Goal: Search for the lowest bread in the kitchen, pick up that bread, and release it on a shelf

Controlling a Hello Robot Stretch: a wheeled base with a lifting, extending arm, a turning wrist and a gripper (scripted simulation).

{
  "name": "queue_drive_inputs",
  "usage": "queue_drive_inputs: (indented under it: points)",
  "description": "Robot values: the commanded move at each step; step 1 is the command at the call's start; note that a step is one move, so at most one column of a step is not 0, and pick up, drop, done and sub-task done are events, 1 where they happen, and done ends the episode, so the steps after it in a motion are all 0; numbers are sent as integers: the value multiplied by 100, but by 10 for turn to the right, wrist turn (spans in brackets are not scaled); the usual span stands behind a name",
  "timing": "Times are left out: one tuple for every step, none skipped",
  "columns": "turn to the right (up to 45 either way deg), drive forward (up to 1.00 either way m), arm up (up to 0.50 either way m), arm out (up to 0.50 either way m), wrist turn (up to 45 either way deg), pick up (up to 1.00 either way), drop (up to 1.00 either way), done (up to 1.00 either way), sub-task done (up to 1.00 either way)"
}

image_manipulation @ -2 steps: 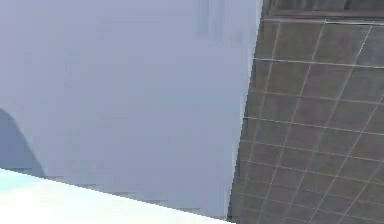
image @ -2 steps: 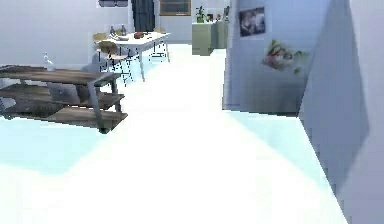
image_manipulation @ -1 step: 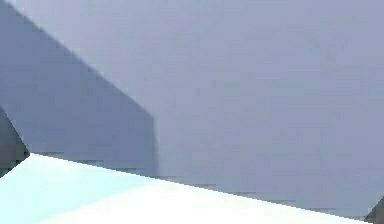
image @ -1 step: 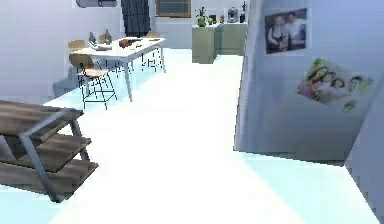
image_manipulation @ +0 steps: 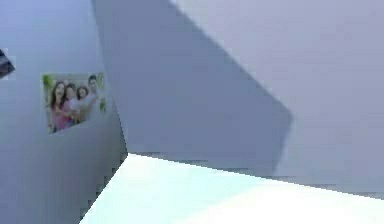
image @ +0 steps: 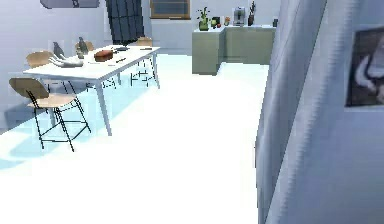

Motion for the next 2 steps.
queue_drive_inputs:
  points:
    - [-60, 0, 0, 0, 0, 0, 0, 0, 0]
    - [0, 65, 0, 0, 0, 0, 0, 0, 0]
